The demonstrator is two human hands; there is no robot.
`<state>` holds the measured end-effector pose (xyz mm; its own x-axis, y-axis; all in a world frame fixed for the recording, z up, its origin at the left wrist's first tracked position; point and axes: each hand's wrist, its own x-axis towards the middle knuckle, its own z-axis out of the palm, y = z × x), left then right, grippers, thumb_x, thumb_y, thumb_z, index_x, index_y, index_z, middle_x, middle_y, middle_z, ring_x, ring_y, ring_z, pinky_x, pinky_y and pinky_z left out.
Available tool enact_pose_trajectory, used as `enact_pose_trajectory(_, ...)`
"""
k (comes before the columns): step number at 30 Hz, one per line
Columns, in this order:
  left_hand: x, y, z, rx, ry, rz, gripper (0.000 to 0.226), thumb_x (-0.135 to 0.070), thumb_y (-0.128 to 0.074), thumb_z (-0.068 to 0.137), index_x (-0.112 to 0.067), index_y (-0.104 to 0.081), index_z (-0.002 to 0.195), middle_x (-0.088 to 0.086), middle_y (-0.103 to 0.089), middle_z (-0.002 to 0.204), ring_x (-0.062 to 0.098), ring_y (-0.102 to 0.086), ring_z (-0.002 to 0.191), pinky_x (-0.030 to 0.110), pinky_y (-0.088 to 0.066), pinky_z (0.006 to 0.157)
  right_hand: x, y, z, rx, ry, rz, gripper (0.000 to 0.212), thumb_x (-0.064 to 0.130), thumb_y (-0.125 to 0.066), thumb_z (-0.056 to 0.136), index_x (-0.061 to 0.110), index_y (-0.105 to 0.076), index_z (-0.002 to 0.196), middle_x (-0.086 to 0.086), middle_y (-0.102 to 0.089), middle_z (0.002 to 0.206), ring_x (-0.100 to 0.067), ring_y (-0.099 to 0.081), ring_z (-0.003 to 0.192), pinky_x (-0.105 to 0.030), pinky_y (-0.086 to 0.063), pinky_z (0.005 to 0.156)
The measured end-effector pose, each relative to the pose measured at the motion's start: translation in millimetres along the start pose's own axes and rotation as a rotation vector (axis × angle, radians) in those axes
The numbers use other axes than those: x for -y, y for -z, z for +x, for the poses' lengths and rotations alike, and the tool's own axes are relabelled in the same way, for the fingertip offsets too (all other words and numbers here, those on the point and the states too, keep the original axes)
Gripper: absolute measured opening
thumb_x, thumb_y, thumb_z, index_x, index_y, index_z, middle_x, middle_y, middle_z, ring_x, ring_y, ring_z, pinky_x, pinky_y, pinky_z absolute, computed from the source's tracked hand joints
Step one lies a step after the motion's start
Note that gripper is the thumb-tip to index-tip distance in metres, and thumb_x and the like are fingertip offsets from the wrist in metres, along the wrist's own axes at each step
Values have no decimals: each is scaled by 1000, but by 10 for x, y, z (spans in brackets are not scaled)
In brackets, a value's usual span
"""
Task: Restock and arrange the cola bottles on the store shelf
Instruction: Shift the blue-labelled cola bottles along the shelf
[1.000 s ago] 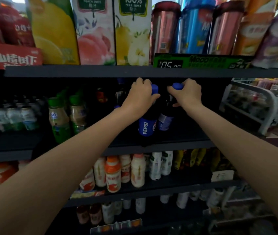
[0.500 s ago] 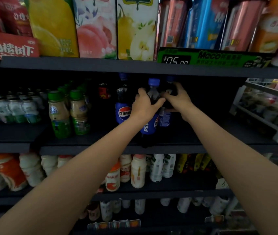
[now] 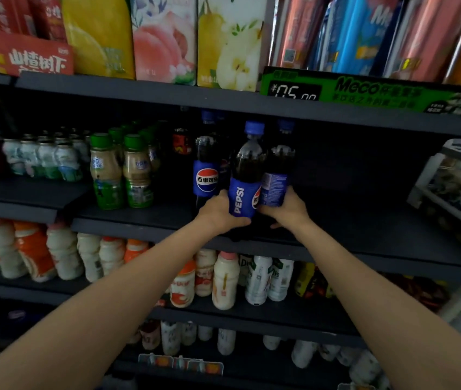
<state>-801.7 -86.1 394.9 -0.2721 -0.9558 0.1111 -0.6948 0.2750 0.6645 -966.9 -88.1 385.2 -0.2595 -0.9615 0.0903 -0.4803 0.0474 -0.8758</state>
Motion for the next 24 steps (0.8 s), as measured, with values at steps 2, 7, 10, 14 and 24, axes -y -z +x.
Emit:
enact_pose_trajectory(2,11,-56,-11,-65,13,15,65,-32,-74,76,-5,-41,125,13,-54,128,28,-54,116,39,-46,96,-19,-18,148,-2,9,-10,69,22,-80,70,10,-47,129,-13,-48,134,-29,-54,116,-34,-56,66)
enact_pose_trajectory(7,-57,-136,-10,-178,72,15,54,-33,-67,82,-2,-43,119,15,-54,125,31,-53,115,34,-43,87,-115,-148,431,-10,24,40,54,17,-77,74,11,-54,123,-11,-47,135,-30,-56,110,-26,-53,60)
enact_pose_trajectory(10,-54,-167,-4,-211,82,29,51,-32,-67,82,-3,-44,118,15,-54,124,30,-53,114,35,-43,88,-134,-173,520,18,33,57,52,14,-75,76,11,-54,123,-10,-48,134,-30,-56,112,-28,-53,65)
enact_pose_trajectory(14,-66,-183,35,-212,95,37,51,-31,-66,83,-2,-44,118,16,-55,124,31,-54,114,37,-44,90,-88,-200,558,9,54,49,54,14,-75,76,8,-53,125,-14,-49,132,-32,-55,113,-32,-55,70)
enact_pose_trajectory(24,-154,-272,198,-222,136,40,47,-29,-61,87,-1,-41,119,18,-56,124,34,-56,112,39,-46,89,-16,-58,262,115,26,263,57,11,-55,91,17,-29,142,-8,-44,140,-22,-50,119,-35,-50,90)
